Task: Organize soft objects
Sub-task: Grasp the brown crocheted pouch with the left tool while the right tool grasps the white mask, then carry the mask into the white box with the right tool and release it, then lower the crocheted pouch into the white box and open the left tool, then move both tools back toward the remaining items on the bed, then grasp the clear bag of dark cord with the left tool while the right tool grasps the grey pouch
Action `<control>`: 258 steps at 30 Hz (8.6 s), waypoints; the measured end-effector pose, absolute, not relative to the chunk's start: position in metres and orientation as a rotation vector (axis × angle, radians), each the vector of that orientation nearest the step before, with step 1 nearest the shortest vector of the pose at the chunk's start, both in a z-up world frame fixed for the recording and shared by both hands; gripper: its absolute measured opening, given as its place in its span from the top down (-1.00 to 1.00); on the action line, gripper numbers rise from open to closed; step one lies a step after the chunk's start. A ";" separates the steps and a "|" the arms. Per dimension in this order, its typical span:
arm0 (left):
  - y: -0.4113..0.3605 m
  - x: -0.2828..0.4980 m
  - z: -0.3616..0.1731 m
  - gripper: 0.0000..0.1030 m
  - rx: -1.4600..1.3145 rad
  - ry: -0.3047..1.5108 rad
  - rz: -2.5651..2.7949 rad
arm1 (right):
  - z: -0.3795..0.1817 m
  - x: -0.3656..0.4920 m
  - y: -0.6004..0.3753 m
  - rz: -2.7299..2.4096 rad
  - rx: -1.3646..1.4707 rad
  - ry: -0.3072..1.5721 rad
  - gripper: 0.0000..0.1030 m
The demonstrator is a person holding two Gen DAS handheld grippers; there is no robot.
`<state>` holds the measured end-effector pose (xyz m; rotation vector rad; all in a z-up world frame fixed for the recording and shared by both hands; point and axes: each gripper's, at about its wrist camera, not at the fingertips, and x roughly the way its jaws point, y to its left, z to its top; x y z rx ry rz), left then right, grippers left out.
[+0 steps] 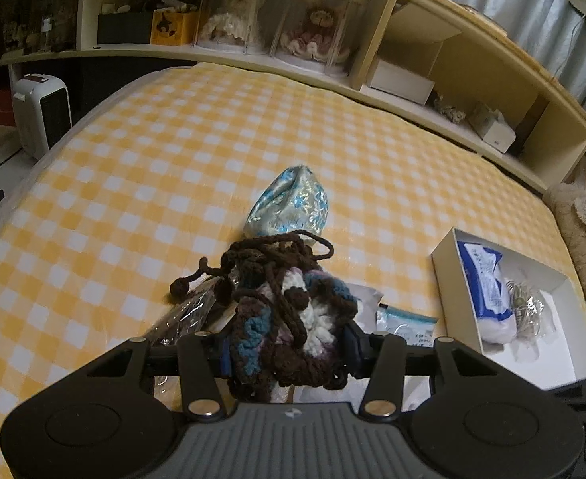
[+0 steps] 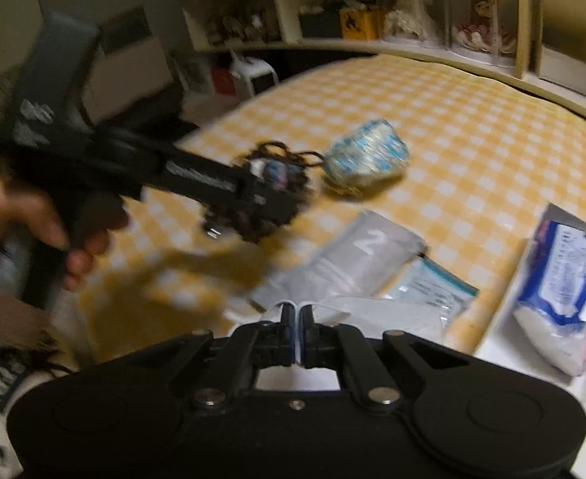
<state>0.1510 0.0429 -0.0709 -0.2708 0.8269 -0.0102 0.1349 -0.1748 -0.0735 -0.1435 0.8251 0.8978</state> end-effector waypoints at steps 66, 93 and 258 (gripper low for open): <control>-0.030 0.126 0.002 0.02 -0.100 0.561 -0.267 | -0.004 0.135 -0.287 0.490 0.017 0.634 0.75; -0.154 0.156 -0.059 0.02 0.034 0.717 -0.690 | -0.069 0.219 -0.446 -0.047 0.167 0.815 0.74; 0.073 0.210 -0.106 0.21 0.152 1.153 -0.113 | -0.135 0.185 -0.133 0.390 -0.010 0.863 -0.92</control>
